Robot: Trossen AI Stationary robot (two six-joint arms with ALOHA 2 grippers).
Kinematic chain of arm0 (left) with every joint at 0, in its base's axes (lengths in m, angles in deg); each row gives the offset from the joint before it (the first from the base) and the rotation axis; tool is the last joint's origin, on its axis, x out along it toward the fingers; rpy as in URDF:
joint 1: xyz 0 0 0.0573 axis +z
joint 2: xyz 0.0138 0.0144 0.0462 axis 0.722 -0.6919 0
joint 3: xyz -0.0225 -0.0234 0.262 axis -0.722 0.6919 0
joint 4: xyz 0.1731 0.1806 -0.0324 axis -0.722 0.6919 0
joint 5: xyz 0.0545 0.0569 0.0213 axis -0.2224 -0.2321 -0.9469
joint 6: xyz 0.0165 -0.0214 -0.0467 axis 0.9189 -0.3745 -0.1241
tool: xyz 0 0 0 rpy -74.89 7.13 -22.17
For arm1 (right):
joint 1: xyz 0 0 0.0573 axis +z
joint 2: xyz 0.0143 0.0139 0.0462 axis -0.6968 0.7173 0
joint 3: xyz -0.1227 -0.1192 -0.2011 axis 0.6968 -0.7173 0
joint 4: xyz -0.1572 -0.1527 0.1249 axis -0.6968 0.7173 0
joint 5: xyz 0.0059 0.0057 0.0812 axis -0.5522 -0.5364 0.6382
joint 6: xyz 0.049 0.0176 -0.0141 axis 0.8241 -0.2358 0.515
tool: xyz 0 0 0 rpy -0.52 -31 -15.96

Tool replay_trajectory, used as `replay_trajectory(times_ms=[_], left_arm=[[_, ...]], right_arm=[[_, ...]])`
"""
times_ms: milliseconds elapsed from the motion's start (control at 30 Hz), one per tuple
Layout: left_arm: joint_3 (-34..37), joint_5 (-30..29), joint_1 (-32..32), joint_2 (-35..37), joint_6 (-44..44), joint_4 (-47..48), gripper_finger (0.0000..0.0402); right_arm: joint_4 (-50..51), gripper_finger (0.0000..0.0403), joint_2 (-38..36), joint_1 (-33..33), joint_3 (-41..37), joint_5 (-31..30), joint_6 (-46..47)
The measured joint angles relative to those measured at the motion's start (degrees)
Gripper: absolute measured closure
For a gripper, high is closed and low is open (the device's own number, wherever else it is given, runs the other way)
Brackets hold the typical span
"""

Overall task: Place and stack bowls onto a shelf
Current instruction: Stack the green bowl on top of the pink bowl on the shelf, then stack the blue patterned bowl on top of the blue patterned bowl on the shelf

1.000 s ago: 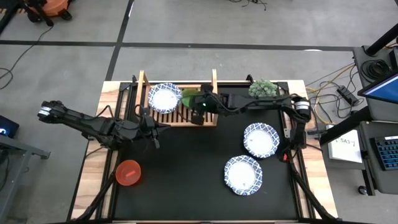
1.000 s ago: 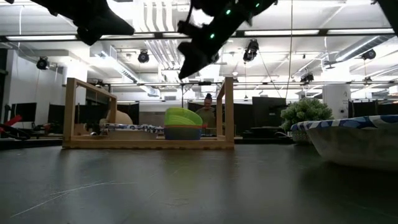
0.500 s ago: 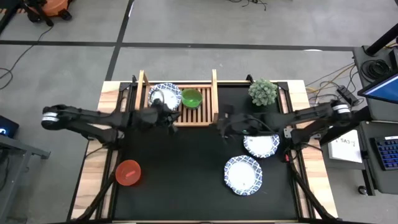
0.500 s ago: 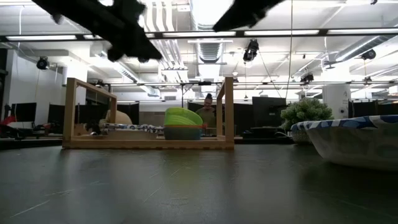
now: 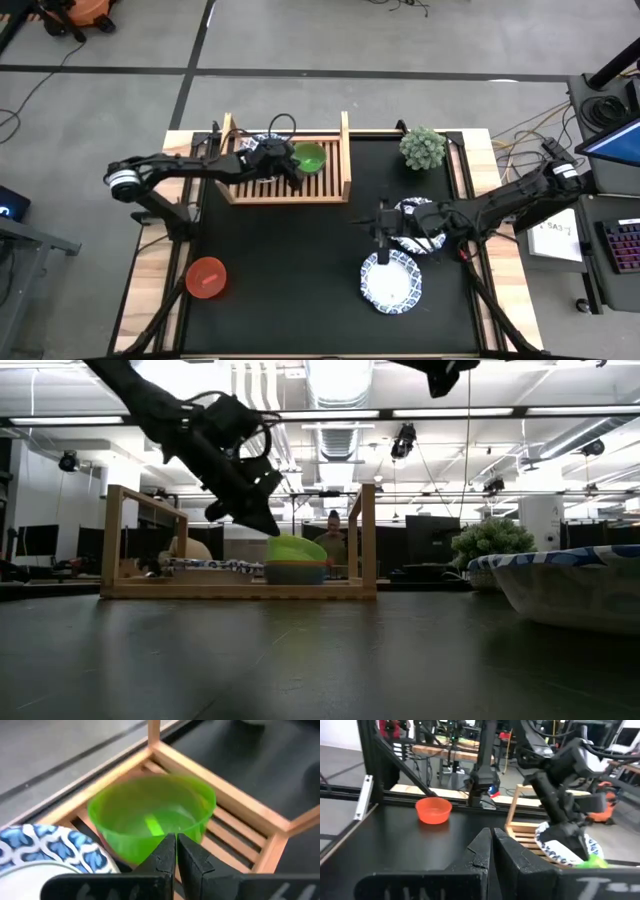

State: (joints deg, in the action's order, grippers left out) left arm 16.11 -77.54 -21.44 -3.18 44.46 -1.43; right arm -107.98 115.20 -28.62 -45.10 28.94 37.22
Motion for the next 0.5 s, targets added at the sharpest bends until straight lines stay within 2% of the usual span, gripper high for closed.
replay_trajectory(times_ms=[200, 400, 500], left_arm=[[-3.75, 0.75, -0.67, -2.61, 0.11, 0.76, 0.0402], [-6.24, 0.95, -0.82, -1.31, 0.65, 1.86, 0.0402], [-6.48, 4.43, -2.01, -0.69, -0.28, 2.15, 0.0402]], right_arm=[[-0.07, 0.0394, 0.84, 0.87, -0.31, -0.43, 0.87], [0.47, 0.0394, 1.26, 0.83, -0.28, -0.49, 1.11], [2.04, 0.0394, 1.20, 0.85, -0.28, -0.47, 1.61]])
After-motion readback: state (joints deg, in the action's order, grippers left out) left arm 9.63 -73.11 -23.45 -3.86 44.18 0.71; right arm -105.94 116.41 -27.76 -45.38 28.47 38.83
